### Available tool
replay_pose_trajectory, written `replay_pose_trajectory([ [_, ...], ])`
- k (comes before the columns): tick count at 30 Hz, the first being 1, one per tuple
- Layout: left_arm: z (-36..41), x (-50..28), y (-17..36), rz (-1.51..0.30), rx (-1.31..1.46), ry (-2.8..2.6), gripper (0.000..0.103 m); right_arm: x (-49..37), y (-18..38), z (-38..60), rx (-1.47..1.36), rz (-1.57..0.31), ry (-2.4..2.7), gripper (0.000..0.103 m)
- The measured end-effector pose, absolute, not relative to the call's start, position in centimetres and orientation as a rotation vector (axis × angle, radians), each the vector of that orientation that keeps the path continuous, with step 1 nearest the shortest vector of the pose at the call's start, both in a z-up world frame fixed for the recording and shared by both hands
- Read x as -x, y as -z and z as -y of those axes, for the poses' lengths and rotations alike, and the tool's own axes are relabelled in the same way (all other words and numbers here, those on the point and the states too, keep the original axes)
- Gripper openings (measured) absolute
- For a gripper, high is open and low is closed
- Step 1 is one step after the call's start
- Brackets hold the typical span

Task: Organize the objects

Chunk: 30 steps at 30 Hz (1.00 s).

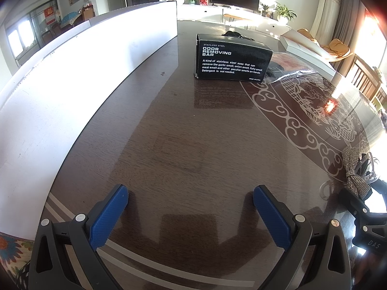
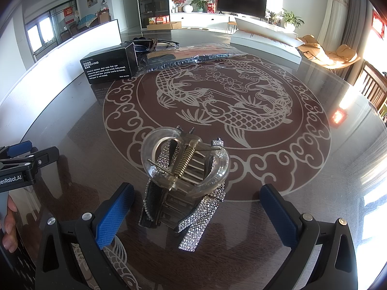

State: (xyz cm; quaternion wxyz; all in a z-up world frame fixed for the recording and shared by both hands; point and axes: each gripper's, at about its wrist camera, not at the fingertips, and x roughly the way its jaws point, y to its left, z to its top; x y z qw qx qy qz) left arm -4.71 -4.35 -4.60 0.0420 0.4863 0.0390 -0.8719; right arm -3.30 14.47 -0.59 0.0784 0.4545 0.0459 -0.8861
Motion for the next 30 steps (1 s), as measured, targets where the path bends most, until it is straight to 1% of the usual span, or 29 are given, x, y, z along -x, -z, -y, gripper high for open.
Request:
replay_pose_trajectory([
  [4,5.6,5.5,3.5,-0.331,-1.556,2.809,0.103,3.3,0.6,-14.5,-1.361,-0.137,2.653,0.103],
  [5,5.9,5.9,2.9,-0.326,-1.545,2.857,0.103,3.3,0.6,-14.5,-1.361,-0.137,2.653,0.103],
  [6,6.2,6.5,2.1,-0.266,-1.519,2.889,0.103,3.3,0.6,-14.5,-1.361,-0.137,2.653,0.103],
  [8,6.4,8.3,0.4,-0.088,-1.470,2.948,0.103,3.3,0.6,-14.5,-1.361,-0.137,2.653,0.103],
  [13,4.8,14.3,-2.0,0.339,-1.473,3.039,0.103,3.3,0.6,-14.5,-1.361,-0.137,2.653,0.103],
  [17,2.5,18.4,-1.7,0.598,-1.503,3.063,0.103,3.3,0.6,-14.5,-1.361,-0.137,2.653,0.103],
  [22,-0.4,20.5,0.1,0.883,-1.510,3.032,0.103,3.3,0.6,-14.5,-1.361,-0.137,2.653,0.103],
  [23,-0.7,20.5,0.5,0.911,-1.531,3.047,0.098,3.3,0.6,-14.5,-1.361,-0.137,2.653,0.103],
  [24,-0.9,20.6,0.7,0.929,-1.525,3.056,0.082,3.3,0.6,-14.5,-1.361,-0.137,2.653,0.103],
  [25,-0.8,20.6,0.7,0.918,-1.521,3.059,0.063,3.3,0.6,-14.5,-1.361,-0.137,2.653,0.103],
  [26,-0.4,20.8,0.4,0.840,-1.567,3.076,0.056,3.3,0.6,-14.5,-1.361,-0.137,2.653,0.103],
  [27,0.4,20.8,0.1,0.695,-1.639,3.120,0.037,3.3,0.6,-14.5,-1.361,-0.137,2.653,0.103],
  [28,1.1,20.7,-0.1,0.562,-1.701,3.142,0.032,3.3,0.6,-14.5,-1.361,-0.137,2.653,0.103],
  [30,2.3,19.2,0.0,0.379,-1.764,3.168,0.033,3.3,0.6,-14.5,-1.361,-0.137,2.653,0.103],
])
